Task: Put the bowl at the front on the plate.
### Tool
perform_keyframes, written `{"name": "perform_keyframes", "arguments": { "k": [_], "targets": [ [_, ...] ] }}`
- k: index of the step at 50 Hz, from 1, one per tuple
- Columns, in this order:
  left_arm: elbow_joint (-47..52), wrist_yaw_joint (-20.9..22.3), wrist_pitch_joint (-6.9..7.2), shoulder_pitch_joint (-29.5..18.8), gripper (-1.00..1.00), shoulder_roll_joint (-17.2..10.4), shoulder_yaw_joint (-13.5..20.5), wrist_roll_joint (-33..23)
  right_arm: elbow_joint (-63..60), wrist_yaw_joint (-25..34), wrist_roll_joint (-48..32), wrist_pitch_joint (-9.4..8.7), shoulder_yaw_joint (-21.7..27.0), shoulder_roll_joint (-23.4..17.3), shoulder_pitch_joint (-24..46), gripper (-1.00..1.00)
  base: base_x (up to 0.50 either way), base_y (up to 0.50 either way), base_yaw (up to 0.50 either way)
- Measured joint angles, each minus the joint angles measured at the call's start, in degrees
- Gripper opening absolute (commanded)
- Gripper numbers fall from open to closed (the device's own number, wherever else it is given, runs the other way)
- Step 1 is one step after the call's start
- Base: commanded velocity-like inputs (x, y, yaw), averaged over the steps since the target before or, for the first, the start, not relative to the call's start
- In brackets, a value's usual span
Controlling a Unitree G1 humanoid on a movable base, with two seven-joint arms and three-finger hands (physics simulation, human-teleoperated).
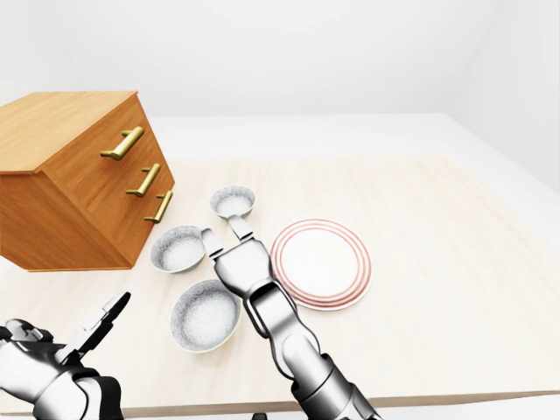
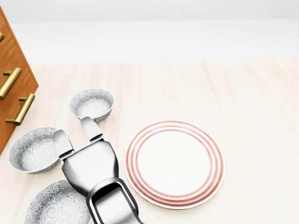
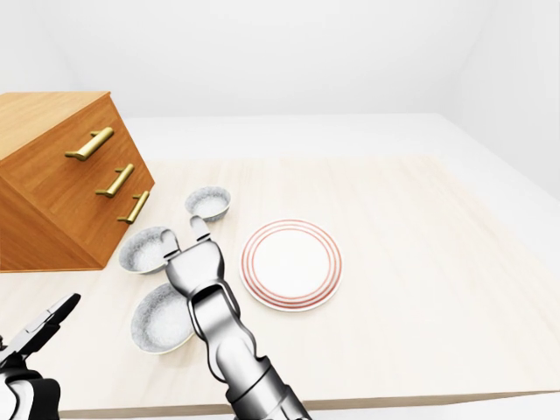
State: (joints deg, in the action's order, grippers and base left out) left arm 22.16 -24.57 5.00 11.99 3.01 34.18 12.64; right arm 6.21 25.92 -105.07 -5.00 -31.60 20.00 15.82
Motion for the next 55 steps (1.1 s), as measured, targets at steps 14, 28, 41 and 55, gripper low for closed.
{"name": "perform_keyframes", "arguments": {
  "k": [14,28,41,55],
  "targets": [
    [0.3,-0.2,0.00,0.4,1.00,-0.1,0.1,0.1,-1.6,0.2,-0.1,0.00,-2.1,0.0,-1.9,1.00,0.42,0.00,0.00],
    [0.6,-0.2,0.00,0.5,1.00,0.0,0.2,0.0,-4.6,1.2,-1.5,0.00,-6.0,0.0,-5.3,1.00,0.00,0.00,0.00],
    [0.8,-0.2,0.00,0.5,1.00,0.0,0.3,-0.2,-7.5,1.8,-2.7,0.00,-11.4,0.0,-9.4,1.00,0.00,0.00,0.00],
    [0.5,-0.4,0.00,0.4,1.00,0.0,0.2,-0.3,-10.3,3.6,-3.9,0.00,-16.0,-0.2,-12.5,1.00,0.00,0.00,0.00]
  ]
}}
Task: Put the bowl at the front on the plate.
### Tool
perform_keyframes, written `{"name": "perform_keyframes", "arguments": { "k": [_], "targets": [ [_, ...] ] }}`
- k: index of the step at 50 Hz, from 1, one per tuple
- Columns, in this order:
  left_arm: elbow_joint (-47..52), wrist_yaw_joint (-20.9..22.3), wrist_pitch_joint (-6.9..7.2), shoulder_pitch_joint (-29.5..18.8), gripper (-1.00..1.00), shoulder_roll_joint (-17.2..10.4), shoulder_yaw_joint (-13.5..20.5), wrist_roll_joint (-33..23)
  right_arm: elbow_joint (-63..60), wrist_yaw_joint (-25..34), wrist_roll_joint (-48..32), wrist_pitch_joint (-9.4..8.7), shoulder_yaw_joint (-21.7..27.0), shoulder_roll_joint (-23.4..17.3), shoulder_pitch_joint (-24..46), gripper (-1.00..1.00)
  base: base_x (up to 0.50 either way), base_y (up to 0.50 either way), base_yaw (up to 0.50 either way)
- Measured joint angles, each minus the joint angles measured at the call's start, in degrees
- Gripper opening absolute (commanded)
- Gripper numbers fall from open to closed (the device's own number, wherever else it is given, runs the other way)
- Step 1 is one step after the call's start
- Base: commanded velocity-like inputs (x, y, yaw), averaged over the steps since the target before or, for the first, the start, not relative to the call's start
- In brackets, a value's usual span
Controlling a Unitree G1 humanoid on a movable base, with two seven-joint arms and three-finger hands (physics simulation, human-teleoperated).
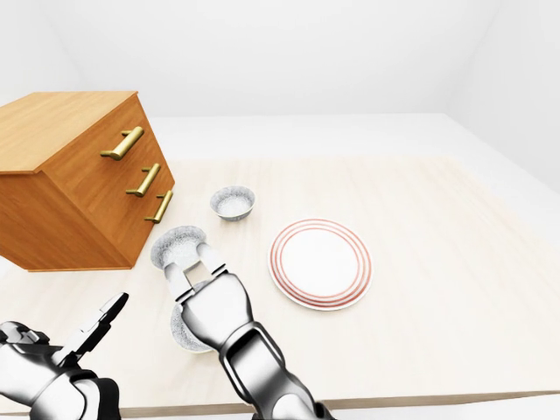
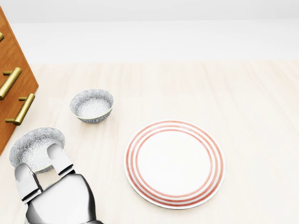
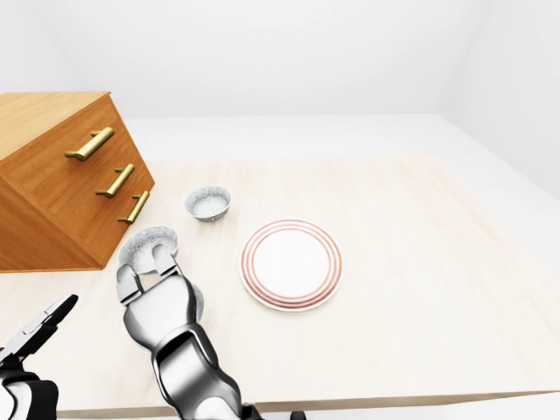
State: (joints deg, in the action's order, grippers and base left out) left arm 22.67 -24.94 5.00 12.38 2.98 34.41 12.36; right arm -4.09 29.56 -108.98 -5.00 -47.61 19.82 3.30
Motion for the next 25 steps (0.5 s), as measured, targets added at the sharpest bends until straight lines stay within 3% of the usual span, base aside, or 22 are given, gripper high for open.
{"name": "perform_keyframes", "arguments": {
  "k": [25],
  "targets": [
    [-1.8,-0.8,0.00,-0.4,1.00,-0.5,-0.8,-0.4,-3.8,1.5,-1.7,0.00,-5.3,-3.9,-5.0,1.00,0.00,0.00,0.00]
  ]
}}
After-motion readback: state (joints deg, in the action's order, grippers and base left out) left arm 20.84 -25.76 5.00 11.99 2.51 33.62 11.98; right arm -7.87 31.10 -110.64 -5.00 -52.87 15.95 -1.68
